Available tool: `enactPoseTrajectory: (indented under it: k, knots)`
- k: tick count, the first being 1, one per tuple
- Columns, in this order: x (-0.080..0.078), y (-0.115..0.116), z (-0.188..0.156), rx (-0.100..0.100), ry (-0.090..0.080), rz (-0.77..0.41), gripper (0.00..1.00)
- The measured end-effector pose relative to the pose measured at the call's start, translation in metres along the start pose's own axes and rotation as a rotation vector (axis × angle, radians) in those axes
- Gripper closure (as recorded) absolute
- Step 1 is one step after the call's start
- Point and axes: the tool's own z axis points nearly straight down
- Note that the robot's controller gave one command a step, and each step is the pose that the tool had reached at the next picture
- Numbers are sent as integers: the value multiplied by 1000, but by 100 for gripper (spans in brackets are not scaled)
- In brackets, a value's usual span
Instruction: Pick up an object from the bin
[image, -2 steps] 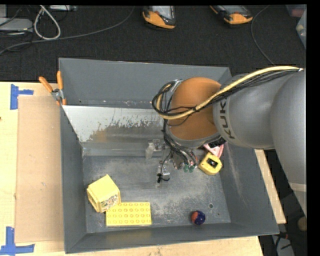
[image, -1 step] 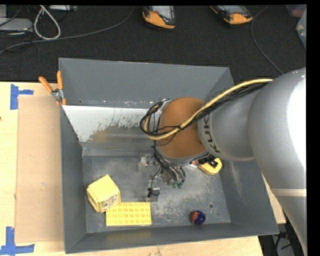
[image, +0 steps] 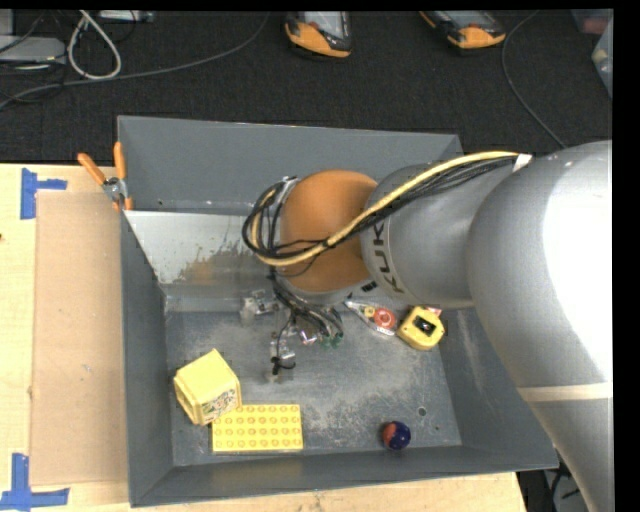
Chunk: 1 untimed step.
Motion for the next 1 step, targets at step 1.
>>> enactPoseTrajectory:
  k: [1]
  knots:
    - [23, 69, 1, -5, 18, -35, 0]
